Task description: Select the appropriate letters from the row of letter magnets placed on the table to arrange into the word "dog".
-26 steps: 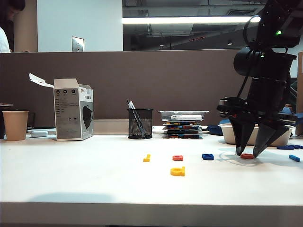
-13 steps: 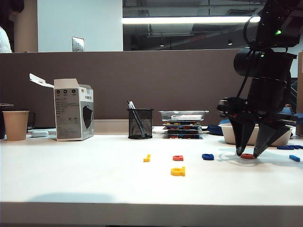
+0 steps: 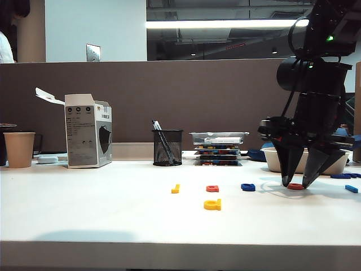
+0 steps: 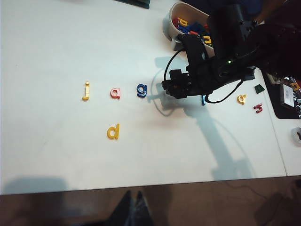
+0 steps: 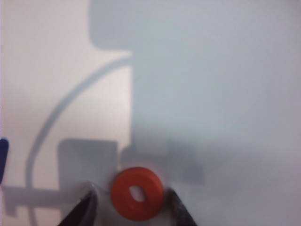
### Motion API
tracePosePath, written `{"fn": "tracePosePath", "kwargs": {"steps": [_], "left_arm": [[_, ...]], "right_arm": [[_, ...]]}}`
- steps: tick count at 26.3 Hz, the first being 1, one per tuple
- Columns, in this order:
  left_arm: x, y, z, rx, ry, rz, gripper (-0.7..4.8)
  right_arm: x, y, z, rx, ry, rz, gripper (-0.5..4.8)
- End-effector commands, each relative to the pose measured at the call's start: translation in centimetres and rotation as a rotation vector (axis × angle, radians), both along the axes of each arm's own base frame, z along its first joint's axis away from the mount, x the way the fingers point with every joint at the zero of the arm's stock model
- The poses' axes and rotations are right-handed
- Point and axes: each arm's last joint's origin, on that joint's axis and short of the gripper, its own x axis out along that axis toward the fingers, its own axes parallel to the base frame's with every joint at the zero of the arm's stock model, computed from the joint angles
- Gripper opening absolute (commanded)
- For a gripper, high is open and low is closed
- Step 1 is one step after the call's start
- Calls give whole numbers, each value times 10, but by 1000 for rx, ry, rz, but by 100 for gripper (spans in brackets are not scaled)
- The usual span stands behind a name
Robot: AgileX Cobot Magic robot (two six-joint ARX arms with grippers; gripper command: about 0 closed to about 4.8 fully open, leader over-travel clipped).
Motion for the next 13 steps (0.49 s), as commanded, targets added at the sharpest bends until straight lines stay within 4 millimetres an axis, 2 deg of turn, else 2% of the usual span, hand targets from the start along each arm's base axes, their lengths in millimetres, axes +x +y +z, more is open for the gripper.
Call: {"fn": "tracePosePath", "kwargs": {"steps": [1, 13], "left_arm": [[0, 1, 1, -4, -6, 2, -5], [0, 1, 1, -4, -6, 2, -5]], "right_arm": [[-4, -1, -9, -22, 57, -2, 133], [-3, -1, -6, -10, 47, 0, 106]]}}
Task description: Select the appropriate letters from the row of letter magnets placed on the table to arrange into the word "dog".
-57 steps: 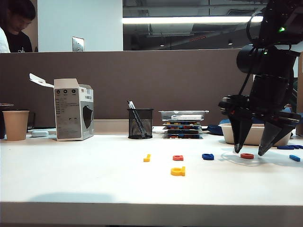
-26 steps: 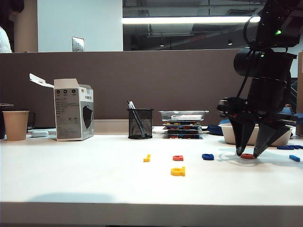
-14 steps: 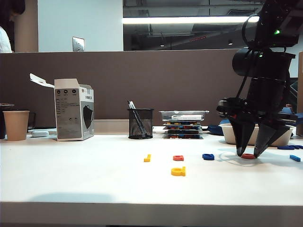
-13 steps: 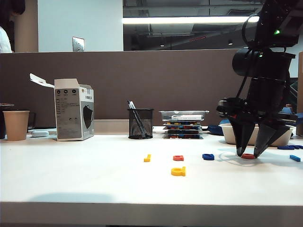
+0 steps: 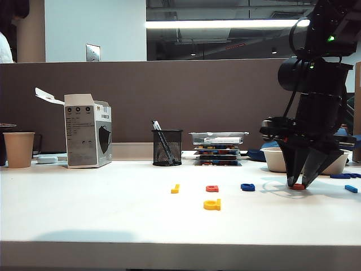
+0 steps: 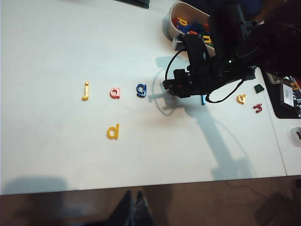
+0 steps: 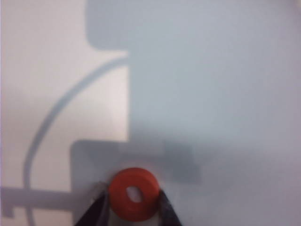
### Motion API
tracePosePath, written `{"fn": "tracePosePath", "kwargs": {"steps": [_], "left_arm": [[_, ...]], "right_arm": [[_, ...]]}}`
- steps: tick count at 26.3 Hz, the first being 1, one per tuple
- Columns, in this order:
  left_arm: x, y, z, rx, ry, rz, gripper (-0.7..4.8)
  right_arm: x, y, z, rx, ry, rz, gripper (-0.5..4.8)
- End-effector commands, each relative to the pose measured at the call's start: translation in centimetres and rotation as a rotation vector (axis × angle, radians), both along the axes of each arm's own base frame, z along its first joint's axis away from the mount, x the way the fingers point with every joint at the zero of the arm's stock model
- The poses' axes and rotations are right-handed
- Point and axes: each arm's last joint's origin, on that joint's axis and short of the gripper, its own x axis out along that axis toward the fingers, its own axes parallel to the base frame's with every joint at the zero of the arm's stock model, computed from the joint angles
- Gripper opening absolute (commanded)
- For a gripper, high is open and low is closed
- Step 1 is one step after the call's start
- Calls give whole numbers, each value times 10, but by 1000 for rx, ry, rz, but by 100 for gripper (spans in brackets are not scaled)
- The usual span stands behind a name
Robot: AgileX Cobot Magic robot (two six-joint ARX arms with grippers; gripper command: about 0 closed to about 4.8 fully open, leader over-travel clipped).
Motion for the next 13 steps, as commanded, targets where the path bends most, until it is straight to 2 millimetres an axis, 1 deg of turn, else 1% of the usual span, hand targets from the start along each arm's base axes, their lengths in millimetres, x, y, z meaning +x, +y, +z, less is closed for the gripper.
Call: {"fn": "tracePosePath", "kwargs": {"steps": [1, 5, 7, 9, 10, 13], "left_arm": [[0, 1, 1, -4, -6, 2, -5], [0, 1, 1, -4, -7, 2, -5], [0, 1, 1, -4, -6, 2, -5], [0, 1, 1, -4, -6, 2, -5], [0, 1, 1, -4, -6, 2, -5], [0, 1, 1, -4, -6, 2, -5]], "right_arm": [[-4, 0, -6, 0, 52, 1, 106], [-6, 0, 3, 23, 46, -5, 107], [-9, -1, 17, 37, 6, -22, 107], [-11, -1, 26, 42, -19, -22, 107], [-14, -2, 34, 48, -38, -24, 107], [-19, -3, 43, 57, -43, -38, 107]]}}
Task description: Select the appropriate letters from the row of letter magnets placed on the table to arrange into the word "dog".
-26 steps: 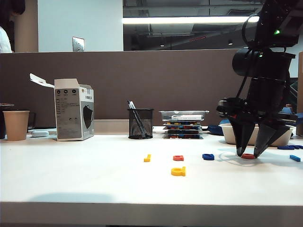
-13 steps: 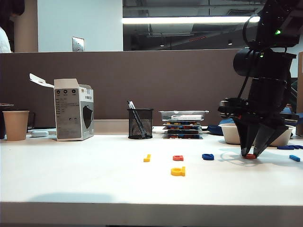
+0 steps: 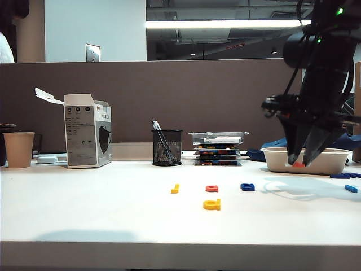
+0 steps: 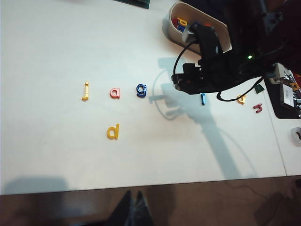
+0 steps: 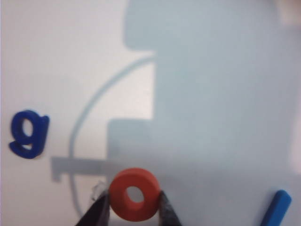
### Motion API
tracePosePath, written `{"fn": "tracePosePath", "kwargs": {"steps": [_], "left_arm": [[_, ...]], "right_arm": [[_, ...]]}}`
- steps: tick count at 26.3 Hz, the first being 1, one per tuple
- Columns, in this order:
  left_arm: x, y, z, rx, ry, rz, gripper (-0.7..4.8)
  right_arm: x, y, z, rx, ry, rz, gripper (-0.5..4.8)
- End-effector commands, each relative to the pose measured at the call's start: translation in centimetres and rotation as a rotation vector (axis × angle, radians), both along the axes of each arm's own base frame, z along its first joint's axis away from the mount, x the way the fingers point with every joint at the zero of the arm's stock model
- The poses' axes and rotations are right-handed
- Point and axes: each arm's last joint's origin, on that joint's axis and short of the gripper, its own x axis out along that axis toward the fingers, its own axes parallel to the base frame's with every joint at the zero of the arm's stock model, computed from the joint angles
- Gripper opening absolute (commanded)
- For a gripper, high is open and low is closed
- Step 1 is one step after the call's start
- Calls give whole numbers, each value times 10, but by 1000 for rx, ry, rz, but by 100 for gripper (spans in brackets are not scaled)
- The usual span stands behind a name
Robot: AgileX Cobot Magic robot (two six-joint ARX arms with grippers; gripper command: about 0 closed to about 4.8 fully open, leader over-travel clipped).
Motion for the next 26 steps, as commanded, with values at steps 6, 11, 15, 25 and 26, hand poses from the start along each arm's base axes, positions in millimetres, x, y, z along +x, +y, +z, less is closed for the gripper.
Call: {"fn": "tracePosePath", "kwargs": {"steps": [6, 11, 15, 25, 26], "left_arm": [[0, 1, 1, -4, -6, 2, -5], [0, 1, 1, -4, -7, 2, -5], [0, 1, 1, -4, -7, 2, -5], [0, 1, 1, -4, -6, 2, -5], [0, 1, 1, -4, -6, 2, -5]], "right_arm": [[-15, 5, 11, 126, 97, -1, 108], [-19, 15, 11, 131, 115, 12, 108], [-23, 27, 11, 129, 124, 40, 108], [-41, 72, 8, 117, 141, 146, 108], [-45, 77, 4, 116, 154, 147, 108]]}}
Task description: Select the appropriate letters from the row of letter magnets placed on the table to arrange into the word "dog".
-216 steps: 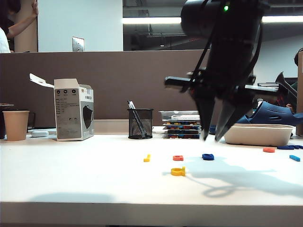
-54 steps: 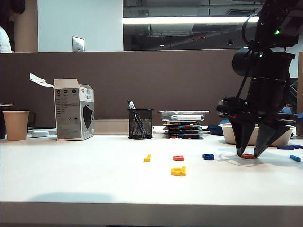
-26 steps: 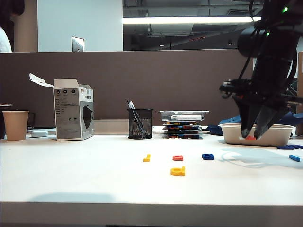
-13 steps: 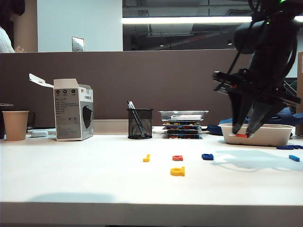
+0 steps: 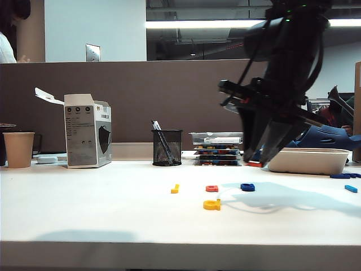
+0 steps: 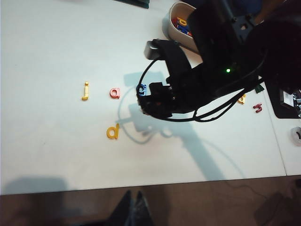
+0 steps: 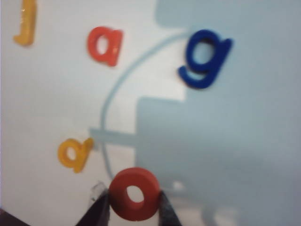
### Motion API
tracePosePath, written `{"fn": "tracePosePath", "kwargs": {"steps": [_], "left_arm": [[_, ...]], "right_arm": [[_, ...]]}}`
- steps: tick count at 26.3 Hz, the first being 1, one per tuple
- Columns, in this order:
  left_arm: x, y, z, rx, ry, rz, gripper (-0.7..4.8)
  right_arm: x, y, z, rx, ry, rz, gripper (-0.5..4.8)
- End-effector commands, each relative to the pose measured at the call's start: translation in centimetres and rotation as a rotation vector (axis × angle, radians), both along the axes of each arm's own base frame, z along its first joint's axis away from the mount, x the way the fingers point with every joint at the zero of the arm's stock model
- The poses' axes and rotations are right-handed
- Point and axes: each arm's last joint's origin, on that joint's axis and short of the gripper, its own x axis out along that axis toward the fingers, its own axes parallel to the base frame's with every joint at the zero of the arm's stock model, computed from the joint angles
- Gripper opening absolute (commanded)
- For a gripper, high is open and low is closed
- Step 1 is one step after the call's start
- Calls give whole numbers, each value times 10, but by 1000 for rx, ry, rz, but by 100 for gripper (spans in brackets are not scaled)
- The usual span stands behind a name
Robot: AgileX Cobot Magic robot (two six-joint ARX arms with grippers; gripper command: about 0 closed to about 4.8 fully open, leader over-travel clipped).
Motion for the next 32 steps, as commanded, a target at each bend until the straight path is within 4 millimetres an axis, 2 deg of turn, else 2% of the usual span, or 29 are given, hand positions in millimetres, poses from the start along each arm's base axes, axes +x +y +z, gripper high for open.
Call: {"fn": "tracePosePath", "kwargs": {"steps": [1, 4, 8, 25, 32], "left_arm": [[0, 1, 1, -4, -6, 2, -5], [0, 1, 1, -4, -6, 2, -5], [0, 1, 1, -4, -6, 2, -5], [0, 1, 1, -4, -6, 2, -5], [0, 1, 1, -4, -6, 2, -5]], "right_arm": [[-9, 9, -9, -3, 23, 9, 108], [-18, 9, -27, -18, 64, -5, 108], [-22, 7, -37, -17, 79, -27, 108], [-24, 25, -37, 5, 16, -4, 107], [-29, 25, -44, -17, 25, 2, 108]]}}
